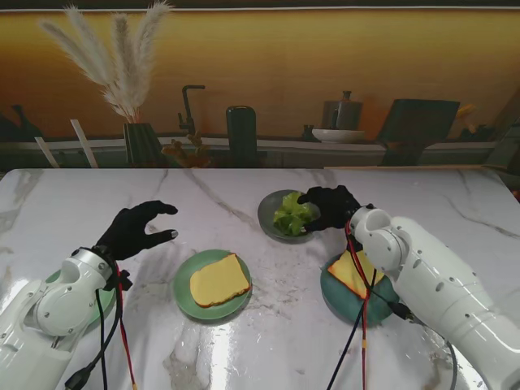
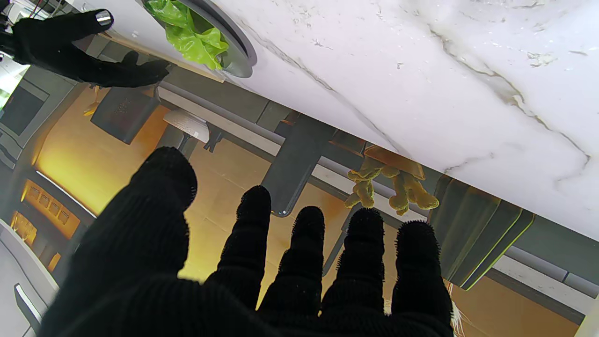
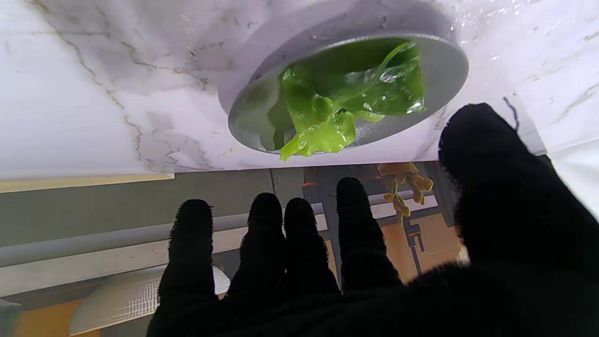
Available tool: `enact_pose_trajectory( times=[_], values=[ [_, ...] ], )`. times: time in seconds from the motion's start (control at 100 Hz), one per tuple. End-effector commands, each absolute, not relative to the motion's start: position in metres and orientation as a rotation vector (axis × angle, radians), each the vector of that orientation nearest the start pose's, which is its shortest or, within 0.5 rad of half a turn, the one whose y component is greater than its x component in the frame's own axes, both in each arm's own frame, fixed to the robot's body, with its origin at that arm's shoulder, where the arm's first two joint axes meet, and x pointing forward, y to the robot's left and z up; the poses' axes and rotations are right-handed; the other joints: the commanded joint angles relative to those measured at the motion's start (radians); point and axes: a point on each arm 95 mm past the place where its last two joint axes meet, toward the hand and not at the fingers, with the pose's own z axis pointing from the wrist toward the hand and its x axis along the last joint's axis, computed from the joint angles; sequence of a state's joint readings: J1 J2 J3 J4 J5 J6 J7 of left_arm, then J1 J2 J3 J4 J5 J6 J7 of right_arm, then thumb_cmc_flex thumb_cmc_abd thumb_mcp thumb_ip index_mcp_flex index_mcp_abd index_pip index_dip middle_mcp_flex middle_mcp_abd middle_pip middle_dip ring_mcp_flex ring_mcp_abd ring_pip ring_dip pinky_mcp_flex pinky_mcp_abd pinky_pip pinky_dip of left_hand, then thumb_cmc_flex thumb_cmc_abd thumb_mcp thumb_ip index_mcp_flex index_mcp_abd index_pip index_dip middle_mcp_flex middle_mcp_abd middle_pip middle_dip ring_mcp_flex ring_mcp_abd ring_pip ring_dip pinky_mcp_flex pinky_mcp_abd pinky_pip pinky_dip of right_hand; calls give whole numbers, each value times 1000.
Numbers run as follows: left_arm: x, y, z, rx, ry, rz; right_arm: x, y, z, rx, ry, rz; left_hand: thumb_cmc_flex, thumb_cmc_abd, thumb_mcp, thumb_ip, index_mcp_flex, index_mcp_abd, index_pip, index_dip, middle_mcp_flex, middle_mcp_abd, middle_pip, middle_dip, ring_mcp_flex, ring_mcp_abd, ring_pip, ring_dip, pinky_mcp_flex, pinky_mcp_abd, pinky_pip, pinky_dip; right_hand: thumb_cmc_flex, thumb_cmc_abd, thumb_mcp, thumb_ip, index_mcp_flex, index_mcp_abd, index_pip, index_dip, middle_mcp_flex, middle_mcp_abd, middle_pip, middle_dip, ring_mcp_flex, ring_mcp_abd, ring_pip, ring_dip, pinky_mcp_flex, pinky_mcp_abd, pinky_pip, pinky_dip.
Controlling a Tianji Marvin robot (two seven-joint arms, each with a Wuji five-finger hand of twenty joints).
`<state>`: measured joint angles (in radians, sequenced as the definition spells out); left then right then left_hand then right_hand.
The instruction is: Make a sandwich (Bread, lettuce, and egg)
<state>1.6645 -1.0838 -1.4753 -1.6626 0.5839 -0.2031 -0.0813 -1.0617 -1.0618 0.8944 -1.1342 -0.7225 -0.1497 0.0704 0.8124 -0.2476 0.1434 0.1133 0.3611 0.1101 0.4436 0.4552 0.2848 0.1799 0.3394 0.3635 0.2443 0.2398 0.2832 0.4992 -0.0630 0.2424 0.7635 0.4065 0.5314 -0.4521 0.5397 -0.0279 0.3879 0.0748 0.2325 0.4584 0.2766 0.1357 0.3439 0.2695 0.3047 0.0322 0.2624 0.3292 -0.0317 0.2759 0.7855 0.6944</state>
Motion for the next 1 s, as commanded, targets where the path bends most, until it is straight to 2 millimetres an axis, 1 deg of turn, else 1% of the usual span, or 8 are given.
enact_pose_trajectory(
  times=[0.0, 0.11, 0.36, 0.66, 0.99],
  values=[
    [395, 69, -292, -1511, 1255, -1782, 524, 4, -314, 1262, 1713, 1498, -9, 7, -16, -21, 0, -21, -5, -2, -17, -6, -11, -22, -23, -11, -15, 0, -11, 9, -6, -7, 18, -12, -21, -2, -37, -14, -4, 11, -45, -23, 15, 2, -33, -27, 5, -4, -21, -17, 13, -14],
    [395, 68, -292, -1519, 1251, -1781, 531, 6, -317, 1282, 1745, 1487, -7, 11, -16, -21, 1, -19, -5, -2, -17, -6, -11, -21, -25, -11, -15, 0, -12, 9, -7, -7, 19, -26, -19, -1, -37, -22, -1, 13, -54, -30, 14, -1, -46, -36, -2, -8, -31, -19, 6, -18],
    [396, 68, -292, -1535, 1241, -1779, 535, 9, -326, 1292, 1816, 1489, -1, 20, -17, -20, 4, -18, -6, -1, -19, -4, -10, -21, -27, -11, -13, 1, -13, 4, -7, -5, 9, -48, -7, 0, -52, -50, -7, 11, -73, -42, 2, -9, -59, -47, -24, -16, -50, -18, -13, -21],
    [396, 68, -292, -1531, 1247, -1782, 547, 10, -336, 1334, 1880, 1449, 1, 23, -20, -18, 4, -18, -4, 0, -18, -3, -9, -21, -27, -11, -11, 2, -13, 5, -7, -1, 13, -74, 13, 0, -54, -66, -7, 13, -77, -46, 1, -7, -55, -50, -36, -15, -50, -19, -22, -16],
    [396, 68, -294, -1541, 1240, -1776, 547, 13, -350, 1358, 1923, 1408, 5, 30, -21, -16, 4, -16, -3, 1, -18, -4, -7, -20, -28, -12, -10, 2, -13, 3, -7, 1, 51, -117, 26, 4, -65, -94, 8, 27, -78, -52, 31, 9, -49, -52, -27, -8, -28, -27, -19, -6]
  ],
)
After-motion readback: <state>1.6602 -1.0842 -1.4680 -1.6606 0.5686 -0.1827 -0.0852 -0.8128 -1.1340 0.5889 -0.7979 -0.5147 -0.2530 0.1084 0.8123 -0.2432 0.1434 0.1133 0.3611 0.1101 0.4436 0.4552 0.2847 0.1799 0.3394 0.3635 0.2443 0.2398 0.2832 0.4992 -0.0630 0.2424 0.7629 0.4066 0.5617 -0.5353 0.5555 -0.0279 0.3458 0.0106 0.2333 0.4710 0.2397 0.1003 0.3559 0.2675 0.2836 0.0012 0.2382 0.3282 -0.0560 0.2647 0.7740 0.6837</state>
